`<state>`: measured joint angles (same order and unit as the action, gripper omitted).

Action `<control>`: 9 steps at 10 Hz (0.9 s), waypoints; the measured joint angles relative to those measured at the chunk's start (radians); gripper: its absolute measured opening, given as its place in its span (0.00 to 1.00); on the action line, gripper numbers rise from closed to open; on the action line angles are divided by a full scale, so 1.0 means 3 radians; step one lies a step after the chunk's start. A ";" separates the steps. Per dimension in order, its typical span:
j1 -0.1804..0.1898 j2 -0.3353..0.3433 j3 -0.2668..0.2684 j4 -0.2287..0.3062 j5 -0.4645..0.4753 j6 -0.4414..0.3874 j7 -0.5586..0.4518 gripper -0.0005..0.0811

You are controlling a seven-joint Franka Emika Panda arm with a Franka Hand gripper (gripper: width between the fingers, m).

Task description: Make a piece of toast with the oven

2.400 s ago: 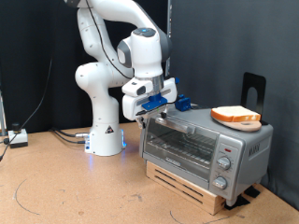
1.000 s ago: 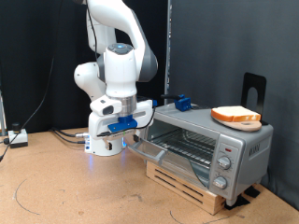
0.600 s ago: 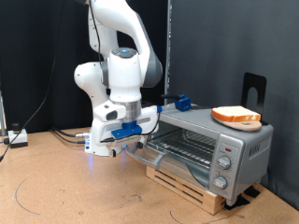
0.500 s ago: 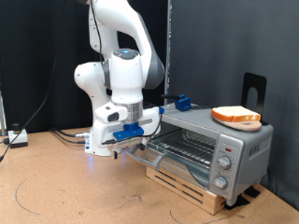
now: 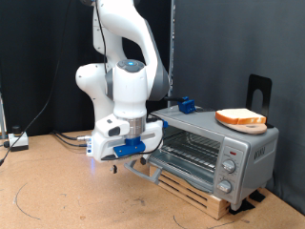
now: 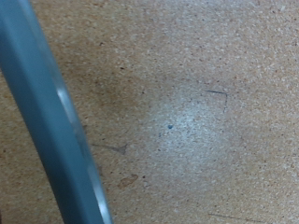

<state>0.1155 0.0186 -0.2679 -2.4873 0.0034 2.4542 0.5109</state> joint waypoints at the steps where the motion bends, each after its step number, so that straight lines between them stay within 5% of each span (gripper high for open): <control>1: -0.0010 0.0070 -0.0008 0.0020 0.0000 0.0034 0.0000 0.99; 9: -0.0100 0.0796 -0.0029 0.0195 0.0366 0.0358 -0.0064 0.99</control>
<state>0.0855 0.2575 -0.2767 -2.4287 0.1133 2.5617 0.4916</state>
